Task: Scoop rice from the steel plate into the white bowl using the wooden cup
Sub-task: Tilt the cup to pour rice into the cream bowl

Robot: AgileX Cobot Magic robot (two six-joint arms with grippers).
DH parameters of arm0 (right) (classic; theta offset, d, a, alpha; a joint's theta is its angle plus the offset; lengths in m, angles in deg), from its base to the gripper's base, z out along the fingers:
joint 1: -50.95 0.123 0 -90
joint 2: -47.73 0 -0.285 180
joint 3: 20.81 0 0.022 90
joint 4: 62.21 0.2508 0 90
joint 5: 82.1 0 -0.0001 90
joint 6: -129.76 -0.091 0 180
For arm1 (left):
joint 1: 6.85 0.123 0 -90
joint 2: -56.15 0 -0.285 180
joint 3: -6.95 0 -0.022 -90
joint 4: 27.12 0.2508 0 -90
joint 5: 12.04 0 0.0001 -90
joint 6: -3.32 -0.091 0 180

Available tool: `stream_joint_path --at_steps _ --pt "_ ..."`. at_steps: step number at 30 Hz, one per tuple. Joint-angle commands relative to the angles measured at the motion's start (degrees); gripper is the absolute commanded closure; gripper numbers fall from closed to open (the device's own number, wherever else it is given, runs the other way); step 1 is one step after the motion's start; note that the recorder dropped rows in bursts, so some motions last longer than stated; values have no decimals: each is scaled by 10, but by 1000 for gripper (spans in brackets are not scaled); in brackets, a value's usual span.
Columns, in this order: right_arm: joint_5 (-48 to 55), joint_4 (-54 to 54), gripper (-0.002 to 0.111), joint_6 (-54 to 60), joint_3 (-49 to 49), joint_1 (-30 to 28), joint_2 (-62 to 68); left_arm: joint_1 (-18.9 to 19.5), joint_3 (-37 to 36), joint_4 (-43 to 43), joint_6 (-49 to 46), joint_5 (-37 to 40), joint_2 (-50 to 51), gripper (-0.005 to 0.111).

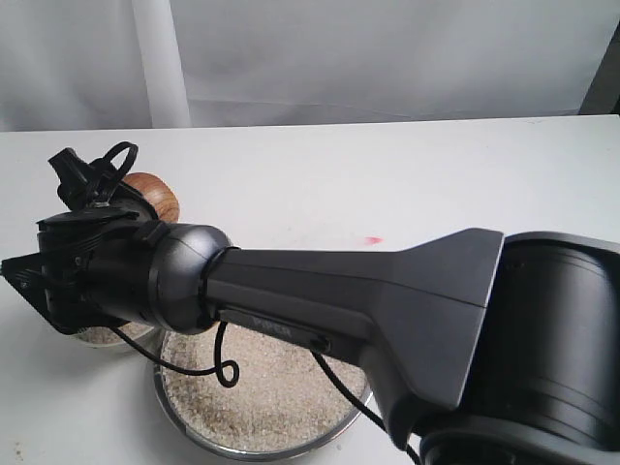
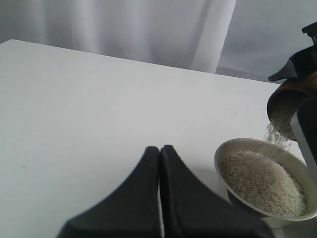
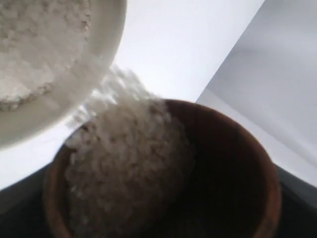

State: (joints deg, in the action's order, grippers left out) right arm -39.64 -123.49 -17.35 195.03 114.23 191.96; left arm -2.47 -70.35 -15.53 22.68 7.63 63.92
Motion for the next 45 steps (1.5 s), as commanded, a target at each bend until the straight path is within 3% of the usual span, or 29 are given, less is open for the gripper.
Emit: stream_joint_path --at_steps 1,10,45 --pt "-4 -41 108 0 8 2 -1 -4 1 -3 1 -4 0 107" --pt "-13 -120 108 27 -7 2 -1 -4 1 -3 1 -4 0 107" --pt "-8 -238 108 29 -53 23 -1 -4 1 -3 1 -4 0 107"
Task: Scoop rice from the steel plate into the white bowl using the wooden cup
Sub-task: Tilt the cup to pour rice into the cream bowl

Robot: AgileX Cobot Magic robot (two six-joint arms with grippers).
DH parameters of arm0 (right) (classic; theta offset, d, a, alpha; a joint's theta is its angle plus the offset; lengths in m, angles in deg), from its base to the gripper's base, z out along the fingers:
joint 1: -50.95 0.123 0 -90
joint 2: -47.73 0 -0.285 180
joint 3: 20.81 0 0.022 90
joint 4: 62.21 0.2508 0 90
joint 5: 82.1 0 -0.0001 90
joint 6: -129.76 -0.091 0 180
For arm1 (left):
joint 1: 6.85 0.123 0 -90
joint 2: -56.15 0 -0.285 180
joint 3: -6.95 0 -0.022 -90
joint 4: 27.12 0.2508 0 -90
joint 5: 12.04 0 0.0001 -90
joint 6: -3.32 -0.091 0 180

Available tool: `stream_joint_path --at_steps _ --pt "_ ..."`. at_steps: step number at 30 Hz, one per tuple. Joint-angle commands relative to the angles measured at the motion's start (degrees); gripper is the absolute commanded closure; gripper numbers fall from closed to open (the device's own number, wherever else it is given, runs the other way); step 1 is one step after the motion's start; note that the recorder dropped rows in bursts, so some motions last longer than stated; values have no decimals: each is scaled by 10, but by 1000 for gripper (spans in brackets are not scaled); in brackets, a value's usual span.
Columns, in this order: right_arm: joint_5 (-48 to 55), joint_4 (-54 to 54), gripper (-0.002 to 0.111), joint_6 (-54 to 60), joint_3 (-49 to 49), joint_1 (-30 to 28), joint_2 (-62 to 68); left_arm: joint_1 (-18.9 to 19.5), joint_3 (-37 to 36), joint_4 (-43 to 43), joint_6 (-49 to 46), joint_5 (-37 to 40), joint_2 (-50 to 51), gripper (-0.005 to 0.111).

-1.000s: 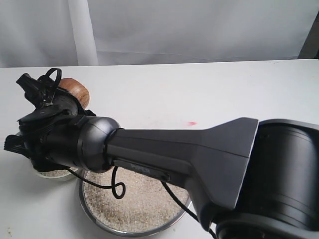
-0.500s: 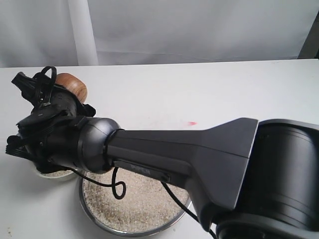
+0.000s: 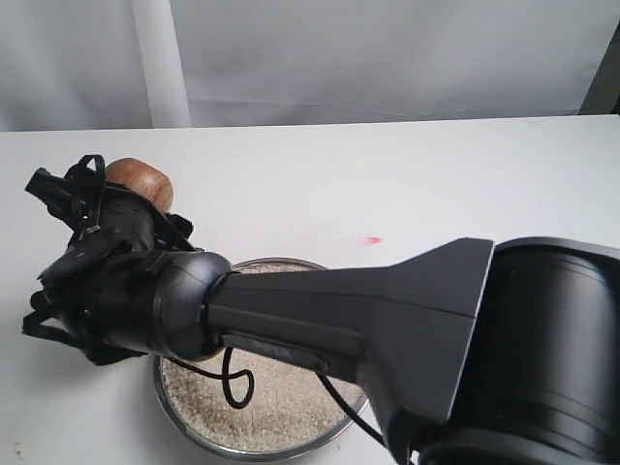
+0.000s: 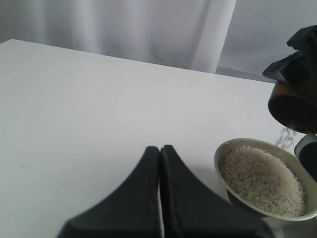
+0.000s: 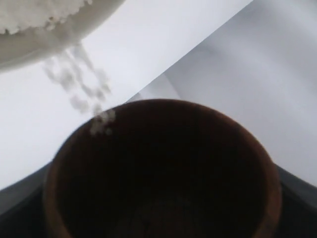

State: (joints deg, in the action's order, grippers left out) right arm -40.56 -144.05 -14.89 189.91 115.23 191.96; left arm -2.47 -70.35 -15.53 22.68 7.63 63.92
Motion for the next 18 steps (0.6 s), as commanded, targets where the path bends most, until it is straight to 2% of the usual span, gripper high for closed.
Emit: stream_joint_path --at_steps 1,9,13,16,18 --pt "1 -34 108 4 -2 15 -1 -4 1 -3 1 -4 0 107" --pt "14 -34 108 4 -2 19 -1 -4 1 -3 1 -4 0 107" --pt "57 -9 108 -46 -2 19 -4 -4 1 -3 1 -4 0 107" --pt "99 101 108 -167 -2 18 -44 -4 1 -3 1 -4 0 107" --pt "101 188 108 -156 -2 10 -70 -4 1 -3 1 -4 0 107"
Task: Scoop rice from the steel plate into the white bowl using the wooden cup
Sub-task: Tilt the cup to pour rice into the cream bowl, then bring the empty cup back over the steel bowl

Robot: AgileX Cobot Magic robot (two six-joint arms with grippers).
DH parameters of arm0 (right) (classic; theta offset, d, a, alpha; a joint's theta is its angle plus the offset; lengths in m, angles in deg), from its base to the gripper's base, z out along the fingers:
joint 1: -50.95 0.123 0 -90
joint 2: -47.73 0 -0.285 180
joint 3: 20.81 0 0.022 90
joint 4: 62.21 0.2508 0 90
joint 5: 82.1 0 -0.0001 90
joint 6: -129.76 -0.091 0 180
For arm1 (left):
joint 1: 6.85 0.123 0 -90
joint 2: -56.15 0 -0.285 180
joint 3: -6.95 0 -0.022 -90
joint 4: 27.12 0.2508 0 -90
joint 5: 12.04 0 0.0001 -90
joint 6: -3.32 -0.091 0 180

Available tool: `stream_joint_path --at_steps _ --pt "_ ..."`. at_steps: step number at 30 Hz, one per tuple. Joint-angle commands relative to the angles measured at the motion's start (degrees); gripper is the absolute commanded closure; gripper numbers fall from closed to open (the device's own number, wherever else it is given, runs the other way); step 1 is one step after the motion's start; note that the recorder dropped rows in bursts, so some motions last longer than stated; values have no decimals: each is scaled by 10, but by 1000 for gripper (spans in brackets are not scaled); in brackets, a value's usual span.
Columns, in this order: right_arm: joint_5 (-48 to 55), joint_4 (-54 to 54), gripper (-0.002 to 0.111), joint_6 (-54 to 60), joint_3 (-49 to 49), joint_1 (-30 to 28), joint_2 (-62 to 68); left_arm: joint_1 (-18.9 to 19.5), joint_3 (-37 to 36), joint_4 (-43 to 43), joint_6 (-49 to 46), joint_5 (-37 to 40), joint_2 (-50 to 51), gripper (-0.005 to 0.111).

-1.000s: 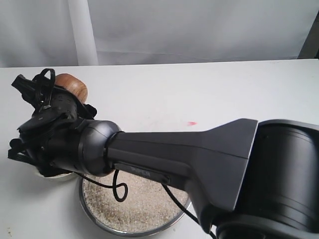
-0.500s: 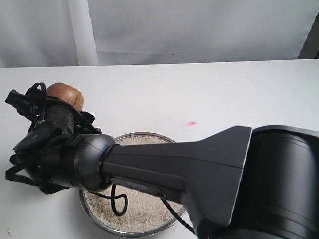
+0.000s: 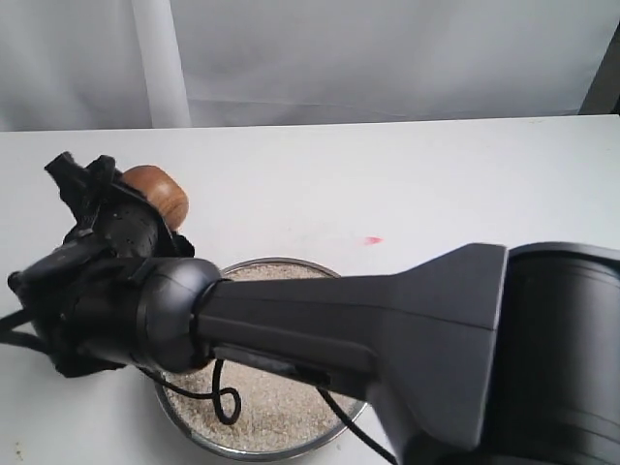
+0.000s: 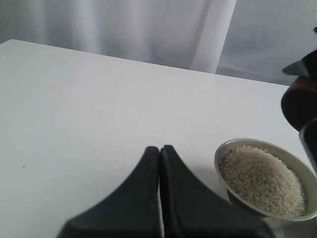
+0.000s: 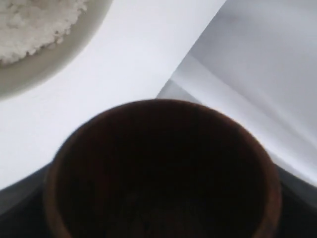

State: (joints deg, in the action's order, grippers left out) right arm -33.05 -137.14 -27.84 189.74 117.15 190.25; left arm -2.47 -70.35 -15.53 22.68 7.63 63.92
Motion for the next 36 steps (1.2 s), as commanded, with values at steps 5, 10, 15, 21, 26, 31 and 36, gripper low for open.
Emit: stream_joint_path --at_steps 5,10,15,21,26,31,36 --pt "95 397 108 82 0 -57 -134 -4 1 -3 1 -4 0 107" --pt "209 357 108 120 -17 -111 -145 -4 1 -3 1 -4 0 107" --pt "202 304 108 161 -127 -123 -145 -4 1 -3 1 -4 0 107" --pt "112 299 108 161 -187 -124 -143 -4 1 -3 1 -4 0 107" --pt "110 288 108 160 -186 -124 -116 -4 1 -3 1 -4 0 107" --pt "107 284 108 160 -186 -124 -83 -4 1 -3 1 -4 0 107" --pt "99 286 108 160 -178 -120 -70 -4 1 -3 1 -4 0 107"
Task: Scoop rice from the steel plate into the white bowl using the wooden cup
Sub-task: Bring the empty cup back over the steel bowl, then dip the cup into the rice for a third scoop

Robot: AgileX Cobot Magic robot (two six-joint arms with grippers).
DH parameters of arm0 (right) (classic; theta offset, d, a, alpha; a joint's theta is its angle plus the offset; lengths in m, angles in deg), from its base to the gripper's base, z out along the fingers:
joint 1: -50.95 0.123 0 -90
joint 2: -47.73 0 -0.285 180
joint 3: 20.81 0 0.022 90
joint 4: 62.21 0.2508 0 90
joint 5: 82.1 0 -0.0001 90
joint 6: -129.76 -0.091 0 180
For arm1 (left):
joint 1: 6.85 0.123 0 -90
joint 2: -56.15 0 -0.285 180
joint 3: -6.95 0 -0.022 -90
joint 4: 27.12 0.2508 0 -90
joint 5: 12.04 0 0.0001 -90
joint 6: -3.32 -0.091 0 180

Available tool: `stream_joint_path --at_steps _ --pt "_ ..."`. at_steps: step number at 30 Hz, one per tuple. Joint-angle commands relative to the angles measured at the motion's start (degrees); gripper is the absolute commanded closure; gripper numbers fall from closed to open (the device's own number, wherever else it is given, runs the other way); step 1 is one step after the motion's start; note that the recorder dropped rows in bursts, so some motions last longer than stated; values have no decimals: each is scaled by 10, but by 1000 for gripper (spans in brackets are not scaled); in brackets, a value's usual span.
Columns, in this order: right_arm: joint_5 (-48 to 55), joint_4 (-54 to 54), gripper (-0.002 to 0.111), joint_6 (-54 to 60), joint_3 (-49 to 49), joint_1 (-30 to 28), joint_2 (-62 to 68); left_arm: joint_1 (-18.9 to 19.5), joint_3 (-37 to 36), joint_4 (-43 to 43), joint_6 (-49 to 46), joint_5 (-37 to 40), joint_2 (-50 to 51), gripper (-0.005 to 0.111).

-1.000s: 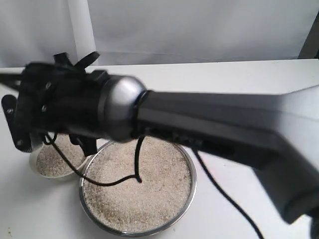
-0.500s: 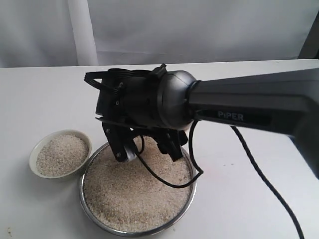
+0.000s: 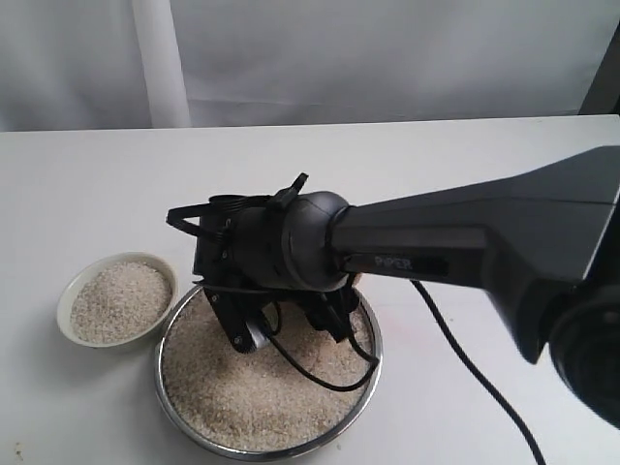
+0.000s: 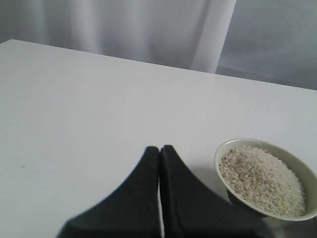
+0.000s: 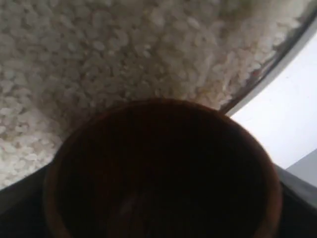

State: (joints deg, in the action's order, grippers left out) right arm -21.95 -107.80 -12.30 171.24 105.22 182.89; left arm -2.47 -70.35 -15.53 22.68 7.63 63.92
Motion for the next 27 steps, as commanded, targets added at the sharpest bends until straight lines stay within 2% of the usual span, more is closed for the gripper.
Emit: stream_joint_path --at_steps 1,19,27 --pt "-17 -5 108 5 8 0 4 -4 1 -3 1 -4 0 107" --pt "-77 32 108 13 8 45 22 -4 1 -3 1 -4 0 107" --pt "-88 66 108 15 8 46 15 -4 1 -3 1 -4 0 107"
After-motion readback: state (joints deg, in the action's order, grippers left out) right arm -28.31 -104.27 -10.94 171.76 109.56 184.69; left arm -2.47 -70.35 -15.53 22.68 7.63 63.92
